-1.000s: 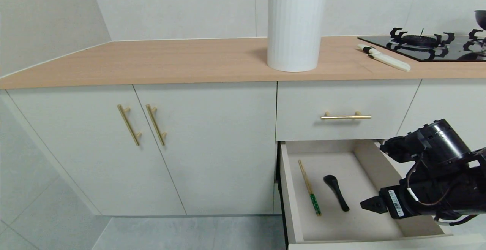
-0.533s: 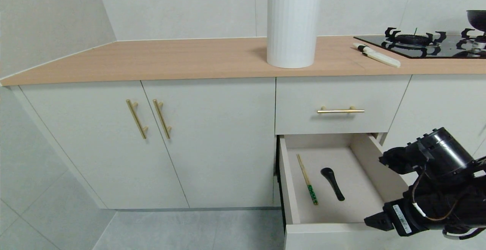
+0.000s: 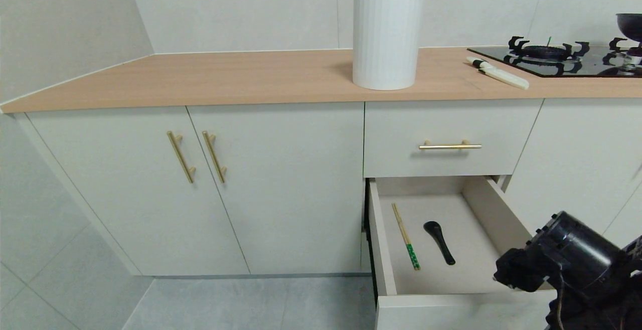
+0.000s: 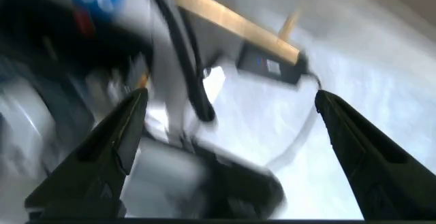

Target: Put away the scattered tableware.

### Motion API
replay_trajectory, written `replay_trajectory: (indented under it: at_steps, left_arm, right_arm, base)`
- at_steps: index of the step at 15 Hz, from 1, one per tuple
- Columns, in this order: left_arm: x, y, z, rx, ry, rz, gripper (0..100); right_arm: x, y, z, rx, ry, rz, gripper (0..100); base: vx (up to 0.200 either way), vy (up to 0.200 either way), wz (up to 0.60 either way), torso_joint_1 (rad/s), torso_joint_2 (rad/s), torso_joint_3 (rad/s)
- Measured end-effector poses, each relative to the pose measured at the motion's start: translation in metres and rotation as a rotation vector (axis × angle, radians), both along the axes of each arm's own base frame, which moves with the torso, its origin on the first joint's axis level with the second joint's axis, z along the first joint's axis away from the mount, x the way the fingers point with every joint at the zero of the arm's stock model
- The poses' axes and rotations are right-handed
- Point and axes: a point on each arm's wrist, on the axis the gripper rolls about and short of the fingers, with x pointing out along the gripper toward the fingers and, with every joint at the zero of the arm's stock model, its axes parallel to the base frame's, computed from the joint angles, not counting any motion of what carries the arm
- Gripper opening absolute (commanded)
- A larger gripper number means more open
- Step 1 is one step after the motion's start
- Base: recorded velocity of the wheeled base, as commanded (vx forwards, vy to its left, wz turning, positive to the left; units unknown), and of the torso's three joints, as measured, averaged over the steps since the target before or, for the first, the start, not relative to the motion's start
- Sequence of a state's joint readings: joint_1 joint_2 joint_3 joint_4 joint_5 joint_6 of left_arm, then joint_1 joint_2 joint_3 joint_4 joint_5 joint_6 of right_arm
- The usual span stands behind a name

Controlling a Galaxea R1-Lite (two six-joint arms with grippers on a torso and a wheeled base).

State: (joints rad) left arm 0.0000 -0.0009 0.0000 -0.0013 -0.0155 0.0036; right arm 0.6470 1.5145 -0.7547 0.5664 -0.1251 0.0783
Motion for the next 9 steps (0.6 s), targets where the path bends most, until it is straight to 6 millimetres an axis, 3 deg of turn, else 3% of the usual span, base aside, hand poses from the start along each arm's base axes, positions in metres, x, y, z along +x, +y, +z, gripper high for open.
replay_trajectory:
  at_steps: [4,9]
  left_arm:
    - [0.0,0.0,0.0,0.0,0.0,0.0,100]
    - [0.0,0.0,0.0,0.0,0.0,0.0,100]
  right_arm:
    - [0.004,0.006,-0.017,-0.059,0.065,0.013,100]
    - [0.024,0.015,-0.032,-0.066,0.086,-0.082,100]
  base:
    - [0.0,0.0,0.0,0.0,0.0,0.0]
    - [0.0,0.0,0.0,0.0,0.0,0.0]
